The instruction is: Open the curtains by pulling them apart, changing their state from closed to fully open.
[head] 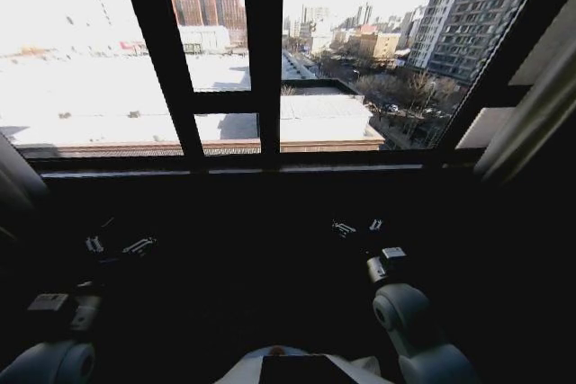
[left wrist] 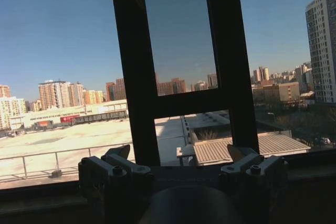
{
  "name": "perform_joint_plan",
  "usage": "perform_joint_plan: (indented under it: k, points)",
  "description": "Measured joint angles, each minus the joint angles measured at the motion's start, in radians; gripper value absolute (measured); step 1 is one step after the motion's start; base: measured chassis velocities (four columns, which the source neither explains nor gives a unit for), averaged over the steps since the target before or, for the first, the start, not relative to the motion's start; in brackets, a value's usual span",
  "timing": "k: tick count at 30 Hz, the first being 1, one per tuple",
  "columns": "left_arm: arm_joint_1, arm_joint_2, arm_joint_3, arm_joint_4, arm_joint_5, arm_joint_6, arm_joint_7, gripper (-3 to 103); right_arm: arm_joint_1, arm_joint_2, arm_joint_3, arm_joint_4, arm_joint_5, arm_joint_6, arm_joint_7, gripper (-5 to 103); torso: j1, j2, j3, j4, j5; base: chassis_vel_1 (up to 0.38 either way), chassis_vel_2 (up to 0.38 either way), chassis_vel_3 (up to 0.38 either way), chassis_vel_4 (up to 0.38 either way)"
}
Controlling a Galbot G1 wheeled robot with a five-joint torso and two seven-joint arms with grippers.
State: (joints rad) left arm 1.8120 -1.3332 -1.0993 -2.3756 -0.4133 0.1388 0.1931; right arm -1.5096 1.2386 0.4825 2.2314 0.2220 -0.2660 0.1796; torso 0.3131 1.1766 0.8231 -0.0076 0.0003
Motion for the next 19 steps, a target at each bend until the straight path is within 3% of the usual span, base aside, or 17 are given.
perform_joint_plan:
  k: [2,7,13,19]
  points:
    - [0.001,-0.002,0.0,0.0,0.0,-0.001,-0.001,100,-0.001,-0.001,0.0,0.0,0.0,0.001,0.001,100,0.0,0.0,0.0,0.0002,-0.0018,0.105,-0.047,-0.123,0.064]
    - [-0.001,-0.005,0.001,0.003,-0.017,-0.007,-0.006,100,-0.004,-0.007,0.004,0.003,0.0,0.0,0.001,100,0.001,-0.001,0.001,0.0,-0.0001,0.022,0.013,-0.023,-0.007]
    - [-0.013,-0.003,0.016,0.044,-0.062,-0.069,-0.009,100,-0.003,-0.021,0.018,0.018,0.002,-0.017,0.001,100,0.002,-0.001,0.001,-0.0002,0.0003,-0.023,0.002,0.029,0.0]
    - [0.003,-0.008,0.013,0.038,-0.088,-0.06,-0.011,100,-0.017,-0.025,0.043,0.052,0.02,-0.041,0.015,100,0.001,-0.001,0.0,0.0,-0.0003,0.0,0.0,0.0,0.0]
